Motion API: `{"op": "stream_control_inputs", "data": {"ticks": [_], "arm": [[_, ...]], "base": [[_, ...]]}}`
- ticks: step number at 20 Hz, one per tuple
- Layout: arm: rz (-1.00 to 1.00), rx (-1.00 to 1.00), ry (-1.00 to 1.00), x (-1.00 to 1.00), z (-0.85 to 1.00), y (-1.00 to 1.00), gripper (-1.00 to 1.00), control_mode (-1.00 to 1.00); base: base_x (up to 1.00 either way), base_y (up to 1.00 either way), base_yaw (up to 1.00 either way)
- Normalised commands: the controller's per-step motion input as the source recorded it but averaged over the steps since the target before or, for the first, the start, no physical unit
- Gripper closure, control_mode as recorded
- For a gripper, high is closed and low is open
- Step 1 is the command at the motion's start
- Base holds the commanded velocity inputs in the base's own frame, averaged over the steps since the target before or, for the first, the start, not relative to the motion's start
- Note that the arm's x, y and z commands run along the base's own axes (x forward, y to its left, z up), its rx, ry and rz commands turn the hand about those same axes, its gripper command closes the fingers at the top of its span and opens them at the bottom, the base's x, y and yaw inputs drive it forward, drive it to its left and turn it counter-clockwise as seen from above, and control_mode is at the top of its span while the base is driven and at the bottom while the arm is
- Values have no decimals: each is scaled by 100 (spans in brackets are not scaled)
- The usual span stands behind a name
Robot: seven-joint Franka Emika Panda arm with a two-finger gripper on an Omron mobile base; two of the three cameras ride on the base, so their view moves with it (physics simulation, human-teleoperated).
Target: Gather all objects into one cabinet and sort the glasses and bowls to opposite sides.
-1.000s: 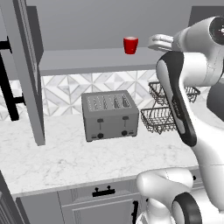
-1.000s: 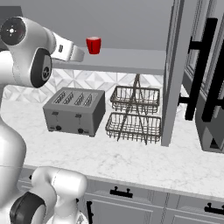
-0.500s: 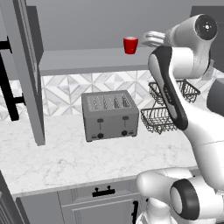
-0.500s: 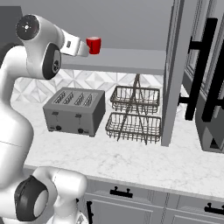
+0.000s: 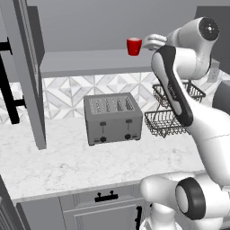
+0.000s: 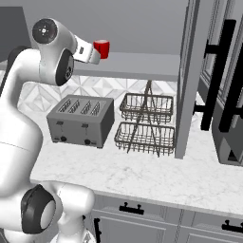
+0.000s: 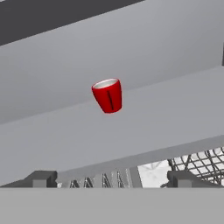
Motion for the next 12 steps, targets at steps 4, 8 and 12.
{"op": "stream_control_inputs", "data": {"ticks": [4,8,12], "arm": [[1,6,0,14,0,0,-100,-100],[0,2,0,27,0,0,-100,-100],[0,0,0,22,0,1,-100,-100]], "base": [[0,0,0],[0,0,0],[0,0,0]]}}
